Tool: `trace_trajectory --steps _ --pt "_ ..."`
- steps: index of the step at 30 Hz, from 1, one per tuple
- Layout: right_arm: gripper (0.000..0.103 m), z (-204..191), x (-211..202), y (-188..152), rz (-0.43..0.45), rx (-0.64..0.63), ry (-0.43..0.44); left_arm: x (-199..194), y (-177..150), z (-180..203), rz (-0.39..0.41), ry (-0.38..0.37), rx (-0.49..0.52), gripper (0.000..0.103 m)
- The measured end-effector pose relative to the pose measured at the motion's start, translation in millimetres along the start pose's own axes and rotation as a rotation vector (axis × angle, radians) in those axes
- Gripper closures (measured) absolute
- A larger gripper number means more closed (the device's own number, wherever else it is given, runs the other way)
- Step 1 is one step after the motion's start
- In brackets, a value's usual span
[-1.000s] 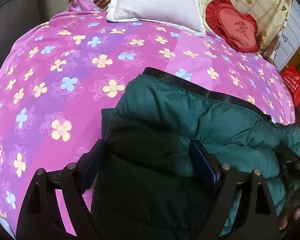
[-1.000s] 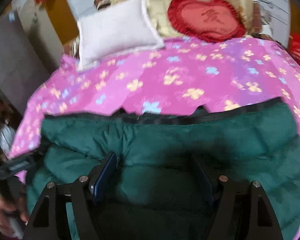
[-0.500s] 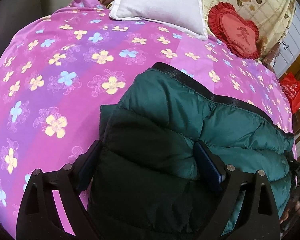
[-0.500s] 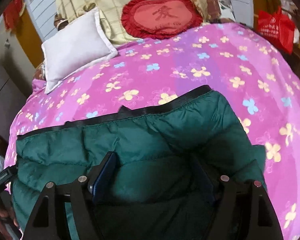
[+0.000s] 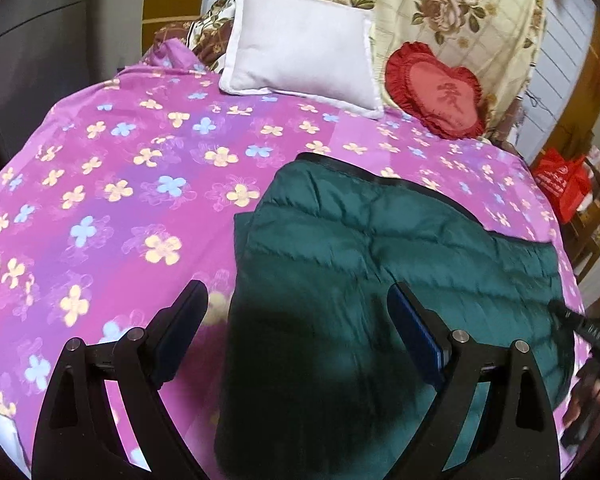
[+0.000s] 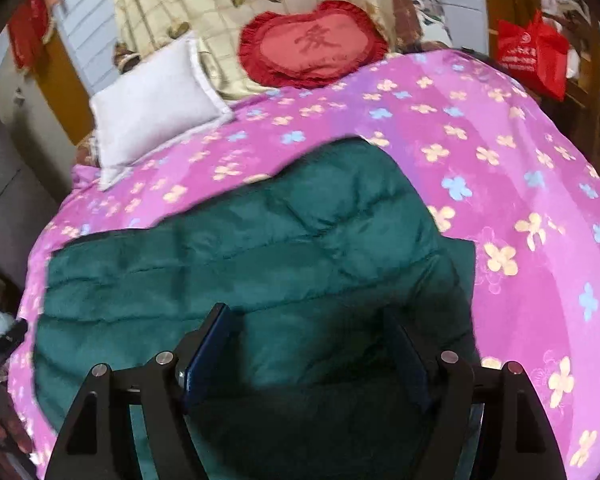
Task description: Fold large clothes
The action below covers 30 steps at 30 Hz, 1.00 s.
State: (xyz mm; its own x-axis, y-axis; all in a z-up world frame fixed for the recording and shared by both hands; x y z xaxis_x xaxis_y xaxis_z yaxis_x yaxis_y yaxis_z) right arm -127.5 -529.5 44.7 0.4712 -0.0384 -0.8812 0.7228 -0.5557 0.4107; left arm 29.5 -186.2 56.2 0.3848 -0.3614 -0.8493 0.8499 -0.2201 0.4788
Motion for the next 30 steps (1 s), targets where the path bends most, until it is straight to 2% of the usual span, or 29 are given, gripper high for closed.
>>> trace_trajectory --steps 3,6,19,21,24,26,28,30 --pt "0.028 -7.4 -25.6 -10.1 0.043 -0.003 0.061 -10.5 -8.4 1.4 0.015 0.004 0.024 0.011" --pt "0.02 -6.7 -36.1 -22.4 0.038 -0.012 0.078 -14.6 -14.1 2.5 0.024 0.009 0.038 0.011" --pt "0.018 52.6 -33.6 -37.1 0.013 0.099 0.093 0.1 -27.4 -11.2 -0.025 -0.009 -0.007 0.011" --pt "0.018 59.5 -28.5 -37.2 0.001 0.116 0.099 6.0 -28.8 -16.4 -0.044 -0.047 -0.028 0.011" --pt "0.018 68.6 -19.7 -36.9 -0.022 0.148 0.137 15.0 -30.9 -28.3 -0.071 -0.167 -0.08 0.011" --pt "0.017 75.1 -13.8 -36.1 -0.025 0.165 0.162 19.6 -32.2 -37.9 -0.082 -0.207 -0.127 0.011" --pt "0.007 79.2 -5.5 -34.7 -0.04 0.173 0.187 27.3 -32.7 -47.0 -0.101 -0.263 -0.179 0.011" --pt "0.004 84.1 4.3 -33.3 -0.065 0.188 0.218 34.2 -33.0 -51.2 -0.12 -0.315 -0.21 0.011"
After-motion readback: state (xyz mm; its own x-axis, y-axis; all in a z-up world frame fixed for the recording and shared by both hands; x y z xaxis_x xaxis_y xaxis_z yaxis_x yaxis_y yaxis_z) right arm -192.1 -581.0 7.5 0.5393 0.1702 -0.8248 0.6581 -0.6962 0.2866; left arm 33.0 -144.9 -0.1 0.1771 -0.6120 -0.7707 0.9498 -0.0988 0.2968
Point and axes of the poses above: each gripper's, at about its wrist camera, not at the fingertips, and x roughly the way its jaws point, z to its right, y to its top, the point moved 6 cm from there along x, roughly the way its jaws point, and after that the axes turned 12 degrees about -z, right-handed, at the moved point
